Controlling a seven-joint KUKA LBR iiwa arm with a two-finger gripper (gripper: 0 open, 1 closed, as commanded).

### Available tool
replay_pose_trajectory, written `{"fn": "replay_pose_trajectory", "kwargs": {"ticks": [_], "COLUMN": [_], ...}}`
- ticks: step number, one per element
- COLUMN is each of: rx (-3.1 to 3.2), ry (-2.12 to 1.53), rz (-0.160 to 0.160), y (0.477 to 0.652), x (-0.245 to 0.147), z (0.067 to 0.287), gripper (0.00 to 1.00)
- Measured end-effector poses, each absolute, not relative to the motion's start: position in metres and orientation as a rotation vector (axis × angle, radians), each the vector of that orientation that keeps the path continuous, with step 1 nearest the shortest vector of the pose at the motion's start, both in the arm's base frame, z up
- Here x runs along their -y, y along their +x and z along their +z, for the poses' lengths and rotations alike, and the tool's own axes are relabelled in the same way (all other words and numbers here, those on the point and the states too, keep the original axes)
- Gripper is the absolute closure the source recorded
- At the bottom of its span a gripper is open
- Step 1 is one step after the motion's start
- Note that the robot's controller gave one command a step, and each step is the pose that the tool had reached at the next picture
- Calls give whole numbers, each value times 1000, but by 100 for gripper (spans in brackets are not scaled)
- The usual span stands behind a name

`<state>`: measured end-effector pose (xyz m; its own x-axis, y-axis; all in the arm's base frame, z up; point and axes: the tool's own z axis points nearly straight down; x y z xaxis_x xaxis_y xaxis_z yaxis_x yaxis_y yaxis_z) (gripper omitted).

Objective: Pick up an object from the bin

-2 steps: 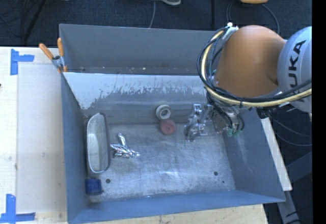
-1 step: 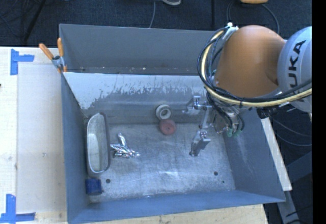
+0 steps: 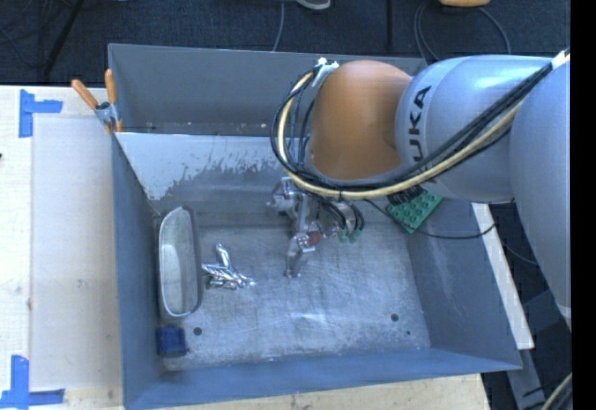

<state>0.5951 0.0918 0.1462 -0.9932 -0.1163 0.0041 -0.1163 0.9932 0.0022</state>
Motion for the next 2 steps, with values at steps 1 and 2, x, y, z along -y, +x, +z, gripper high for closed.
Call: {"fn": "replay_pose_trajectory", "kwargs": {"ticks": [1, 2], "rx": [3132, 3148], "ry": [136, 10], "rz": [1, -5], "y": [574, 551], "x": [-136, -191], "z": [75, 72], "gripper": [0, 0]}}
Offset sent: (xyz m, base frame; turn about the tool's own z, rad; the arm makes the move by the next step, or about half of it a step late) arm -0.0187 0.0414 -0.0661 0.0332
